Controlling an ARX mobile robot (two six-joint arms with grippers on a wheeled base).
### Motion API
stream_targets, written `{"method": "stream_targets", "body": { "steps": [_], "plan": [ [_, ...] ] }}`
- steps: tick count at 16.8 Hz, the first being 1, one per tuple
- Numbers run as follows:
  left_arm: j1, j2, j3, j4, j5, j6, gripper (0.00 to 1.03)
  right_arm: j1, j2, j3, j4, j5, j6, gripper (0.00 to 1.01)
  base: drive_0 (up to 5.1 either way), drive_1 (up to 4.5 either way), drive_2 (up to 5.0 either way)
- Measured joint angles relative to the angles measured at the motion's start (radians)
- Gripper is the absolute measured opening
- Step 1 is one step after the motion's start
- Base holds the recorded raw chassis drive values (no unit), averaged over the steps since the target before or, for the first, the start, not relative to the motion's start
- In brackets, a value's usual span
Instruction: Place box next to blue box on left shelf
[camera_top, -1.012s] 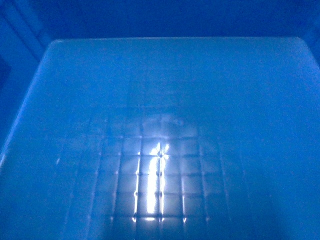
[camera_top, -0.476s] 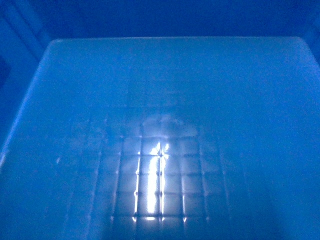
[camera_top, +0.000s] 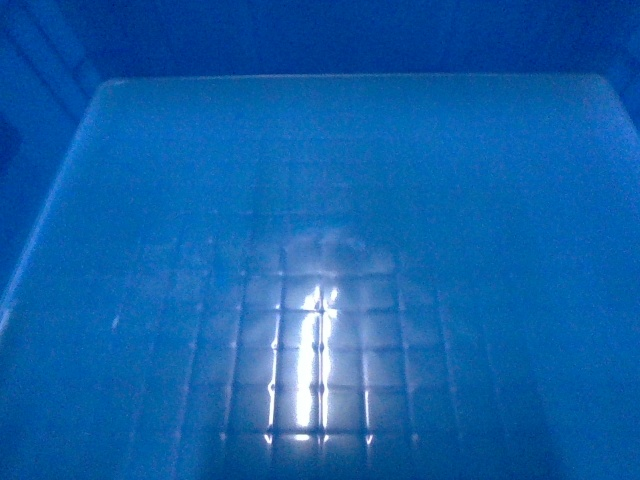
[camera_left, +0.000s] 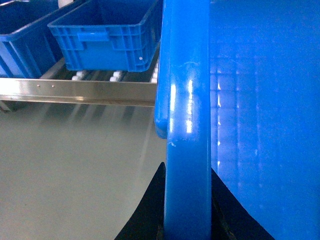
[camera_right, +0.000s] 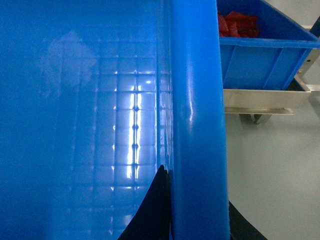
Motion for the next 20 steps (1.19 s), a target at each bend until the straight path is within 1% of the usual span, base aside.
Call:
{"method": "stream_targets", "body": {
  "steps": [20],
  "plan": [
    [-0.001,0.001,-0.001,-0.001,0.001,-0.001,0.10,0.000,0.000,0.000,-0.002,0.000,0.000,0.09,0.0,0.00,0.0]
  ]
}}
